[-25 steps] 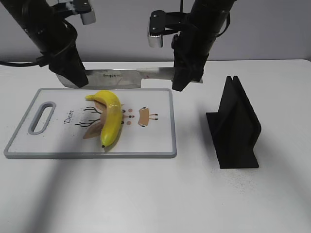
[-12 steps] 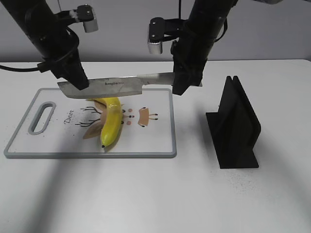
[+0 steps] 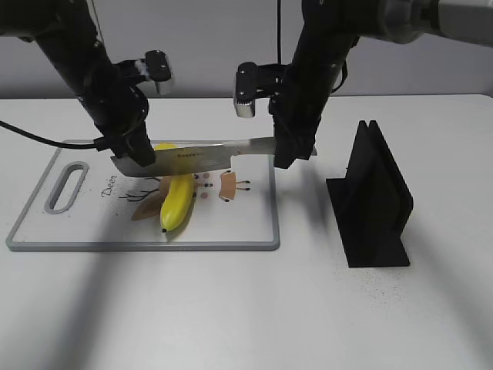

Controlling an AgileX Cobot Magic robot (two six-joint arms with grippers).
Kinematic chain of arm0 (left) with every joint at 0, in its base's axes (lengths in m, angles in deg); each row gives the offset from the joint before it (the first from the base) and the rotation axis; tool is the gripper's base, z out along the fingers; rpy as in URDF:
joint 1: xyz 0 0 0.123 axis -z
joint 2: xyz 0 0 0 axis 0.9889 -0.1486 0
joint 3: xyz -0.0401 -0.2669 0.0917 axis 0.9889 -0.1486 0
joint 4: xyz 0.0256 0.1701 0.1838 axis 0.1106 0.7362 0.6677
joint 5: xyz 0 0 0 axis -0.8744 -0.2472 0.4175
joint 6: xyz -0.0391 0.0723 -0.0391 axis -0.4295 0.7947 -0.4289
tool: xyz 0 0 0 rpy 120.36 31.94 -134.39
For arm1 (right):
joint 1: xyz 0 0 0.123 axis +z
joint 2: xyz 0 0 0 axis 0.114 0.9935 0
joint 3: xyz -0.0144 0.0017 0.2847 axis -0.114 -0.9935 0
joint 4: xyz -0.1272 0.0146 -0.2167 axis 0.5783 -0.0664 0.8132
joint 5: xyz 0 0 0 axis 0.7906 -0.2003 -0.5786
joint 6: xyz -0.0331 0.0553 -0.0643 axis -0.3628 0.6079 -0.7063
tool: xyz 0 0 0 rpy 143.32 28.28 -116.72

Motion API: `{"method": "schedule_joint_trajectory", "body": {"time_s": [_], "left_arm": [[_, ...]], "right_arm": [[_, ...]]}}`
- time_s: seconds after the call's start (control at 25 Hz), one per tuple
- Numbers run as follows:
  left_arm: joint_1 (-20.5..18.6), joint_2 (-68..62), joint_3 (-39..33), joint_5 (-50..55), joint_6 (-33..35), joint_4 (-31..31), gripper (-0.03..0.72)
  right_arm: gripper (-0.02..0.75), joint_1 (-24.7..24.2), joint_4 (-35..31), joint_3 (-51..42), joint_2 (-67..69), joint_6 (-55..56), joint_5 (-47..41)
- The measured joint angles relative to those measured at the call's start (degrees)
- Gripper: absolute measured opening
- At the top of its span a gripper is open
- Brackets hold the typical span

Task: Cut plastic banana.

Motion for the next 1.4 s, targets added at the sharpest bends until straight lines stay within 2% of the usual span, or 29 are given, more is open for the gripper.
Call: {"method": "schedule_joint_trajectory", "body": {"time_s": [0.16,0.32,0.8,1.28,1.4], "left_arm": [[3.1,0.2,-4.5,-6.9,-0.3,2.8,0.017],[4.1,0.0,-7.4,-11.2,-0.3,3.1,0.009],[3.8,0.4,-7.9,-11.5,-0.3,3.1,0.008],[3.7,5.7,-9.0,-9.1,-0.7,5.5,0.002],[3.7,6.9,-9.1,-8.9,-0.8,5.7,0.035]], "right_arm": [[0.163,-0.1,0.8,0.2,1.9,-0.3,-0.5],[0.169,-0.1,0.9,0.3,2.5,-0.7,-0.7],[0.169,-0.1,0.9,0.6,2.5,-0.7,-1.0],[0.171,0.4,-0.6,7.2,3.0,-0.9,-6.7],[0.171,0.4,-0.9,7.3,2.6,-0.9,-6.7]]}}
